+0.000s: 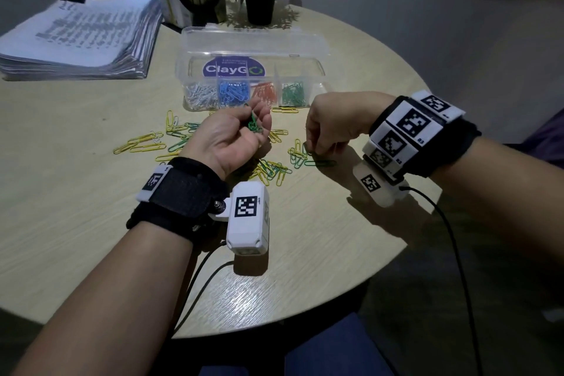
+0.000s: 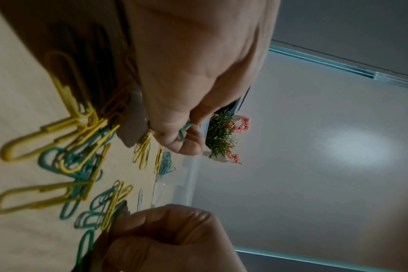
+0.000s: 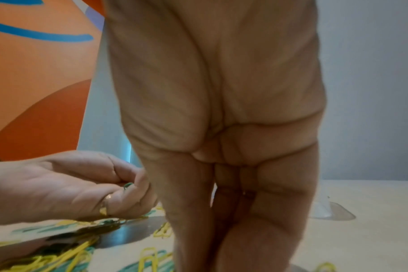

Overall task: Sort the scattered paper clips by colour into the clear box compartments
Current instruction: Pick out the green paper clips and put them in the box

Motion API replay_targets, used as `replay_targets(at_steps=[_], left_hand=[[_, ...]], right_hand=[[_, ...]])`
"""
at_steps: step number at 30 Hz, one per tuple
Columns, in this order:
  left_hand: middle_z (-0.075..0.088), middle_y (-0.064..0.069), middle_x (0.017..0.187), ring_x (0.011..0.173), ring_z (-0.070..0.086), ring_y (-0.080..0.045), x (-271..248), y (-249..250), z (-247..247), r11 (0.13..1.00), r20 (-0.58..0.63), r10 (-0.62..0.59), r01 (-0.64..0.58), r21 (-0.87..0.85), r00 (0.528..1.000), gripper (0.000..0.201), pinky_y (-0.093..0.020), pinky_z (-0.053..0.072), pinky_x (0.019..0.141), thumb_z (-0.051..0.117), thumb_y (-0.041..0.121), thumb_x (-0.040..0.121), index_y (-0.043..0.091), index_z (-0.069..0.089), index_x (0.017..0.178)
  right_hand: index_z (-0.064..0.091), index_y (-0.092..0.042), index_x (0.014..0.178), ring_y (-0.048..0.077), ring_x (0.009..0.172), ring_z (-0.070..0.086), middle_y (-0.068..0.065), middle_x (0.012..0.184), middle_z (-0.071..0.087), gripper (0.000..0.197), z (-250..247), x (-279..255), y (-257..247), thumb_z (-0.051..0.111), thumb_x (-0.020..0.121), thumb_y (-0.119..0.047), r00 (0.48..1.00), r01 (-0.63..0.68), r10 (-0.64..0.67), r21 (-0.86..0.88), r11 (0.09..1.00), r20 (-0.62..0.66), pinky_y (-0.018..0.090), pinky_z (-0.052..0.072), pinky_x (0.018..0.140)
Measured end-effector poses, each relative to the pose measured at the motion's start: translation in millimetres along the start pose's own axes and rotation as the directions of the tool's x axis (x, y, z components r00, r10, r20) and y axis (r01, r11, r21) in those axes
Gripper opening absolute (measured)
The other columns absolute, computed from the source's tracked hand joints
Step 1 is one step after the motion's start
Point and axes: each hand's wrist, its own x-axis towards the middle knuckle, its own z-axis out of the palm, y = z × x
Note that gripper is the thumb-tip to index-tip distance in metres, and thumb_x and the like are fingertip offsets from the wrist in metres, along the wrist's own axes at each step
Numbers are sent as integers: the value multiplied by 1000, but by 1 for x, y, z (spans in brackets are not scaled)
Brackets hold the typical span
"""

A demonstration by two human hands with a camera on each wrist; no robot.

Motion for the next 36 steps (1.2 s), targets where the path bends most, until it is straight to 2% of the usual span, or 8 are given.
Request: replay_targets(at_steps=[5,10,12,15,21,24,28,36], left_hand=[[57,-10,84,73,55,-13,-2,0,1,1000,0,12,-12,10,1000,24,-20,50,66,33,4,101,1,57,96],[58,-10,81,71,56,-14,0,0,1,1000,2,7,-7,9,1000,22,-21,49,67,36,4,99,1,57,94],[58,-10,79,70,56,-15,0,1,0,1000,10,3,-4,14,1000,21,-22,48,67,38,5,98,0,58,94],[58,-10,78,70,56,-15,-3,2,0,1000,17,2,-2,15,1000,20,-21,48,69,40,6,97,0,58,91],[58,-10,78,70,55,-16,-4,2,1,1000,14,12,-12,13,1000,20,-22,47,69,39,8,97,0,57,89],[58,-10,77,69,55,-15,-1,2,1,1000,12,19,-19,20,1000,21,-22,47,68,38,8,97,0,56,90],[58,-10,76,69,56,-16,-1,3,0,1000,9,18,-18,21,1000,21,-23,48,68,39,8,97,0,57,90],[58,-10,78,71,55,-16,0,4,-2,1000,15,15,-15,14,1000,21,-23,48,69,39,9,97,1,56,90]], right_hand=[[76,-13,95,11,63,62,1,86,72,20,-1,2,5,68,81,-1,996,-12,9,-32,999,-91,27,59,69],[74,-13,82,4,49,58,-4,69,70,12,-2,-1,9,72,77,-2,994,-6,5,-10,1000,-105,22,54,50],[71,-16,76,4,44,54,-7,56,63,8,2,-5,7,77,75,-11,998,13,-17,-65,998,-60,14,42,38],[71,-19,79,7,47,52,-7,59,60,11,8,-8,4,80,74,-22,1000,22,-25,-154,988,-17,11,35,32],[65,-20,76,5,54,50,-10,62,57,10,7,-6,4,75,77,-23,999,41,-40,-211,977,11,15,37,36],[66,-18,79,7,54,50,-8,64,58,5,-2,-2,3,71,79,-20,995,37,-51,-172,984,-81,20,37,43],[73,-15,92,14,65,61,-2,78,68,16,-2,5,2,69,78,-9,994,90,-95,-90,992,-60,25,52,54],[73,-19,86,19,84,68,0,93,74,14,2,13,11,72,77,-9,987,104,-115,-100,990,-111,34,58,77]])
